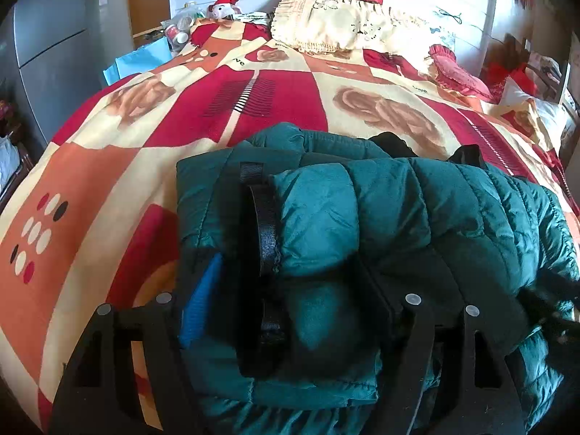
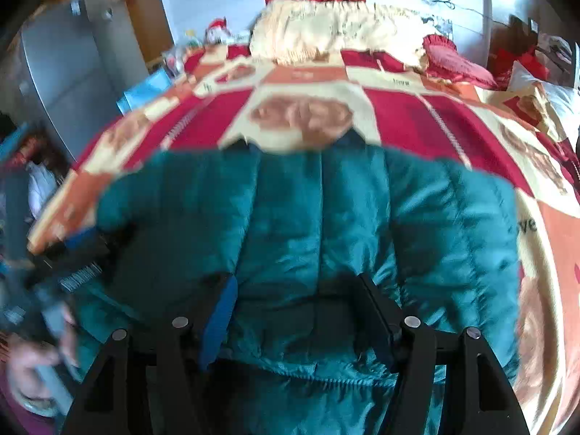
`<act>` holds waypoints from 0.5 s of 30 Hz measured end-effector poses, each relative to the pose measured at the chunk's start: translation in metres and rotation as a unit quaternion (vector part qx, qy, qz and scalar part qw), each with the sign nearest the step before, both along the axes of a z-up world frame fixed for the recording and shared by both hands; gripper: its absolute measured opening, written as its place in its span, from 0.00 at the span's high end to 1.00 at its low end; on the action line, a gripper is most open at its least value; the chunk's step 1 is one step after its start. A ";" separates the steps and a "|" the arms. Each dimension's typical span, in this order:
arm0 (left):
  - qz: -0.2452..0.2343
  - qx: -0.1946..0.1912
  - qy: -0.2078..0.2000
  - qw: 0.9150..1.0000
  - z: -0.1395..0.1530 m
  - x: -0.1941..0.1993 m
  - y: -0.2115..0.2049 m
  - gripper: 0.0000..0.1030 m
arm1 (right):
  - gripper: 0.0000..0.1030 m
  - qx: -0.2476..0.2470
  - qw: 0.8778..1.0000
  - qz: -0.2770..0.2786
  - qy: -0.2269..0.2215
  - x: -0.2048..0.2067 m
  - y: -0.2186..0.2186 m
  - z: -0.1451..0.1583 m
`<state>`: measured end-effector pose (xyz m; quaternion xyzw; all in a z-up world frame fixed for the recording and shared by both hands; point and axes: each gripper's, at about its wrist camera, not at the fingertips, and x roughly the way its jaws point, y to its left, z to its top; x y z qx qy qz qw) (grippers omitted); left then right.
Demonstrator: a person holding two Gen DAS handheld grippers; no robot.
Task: Fold large clothes
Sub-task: 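Smooth the folded jacket flat with both grippers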
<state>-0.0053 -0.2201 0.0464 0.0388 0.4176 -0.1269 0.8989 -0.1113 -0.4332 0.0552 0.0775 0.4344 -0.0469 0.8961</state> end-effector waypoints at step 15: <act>0.002 -0.006 -0.005 1.000 -0.002 0.000 0.001 0.24 | 0.37 -0.020 0.997 -0.071 -0.014 -0.037 -0.060 0.018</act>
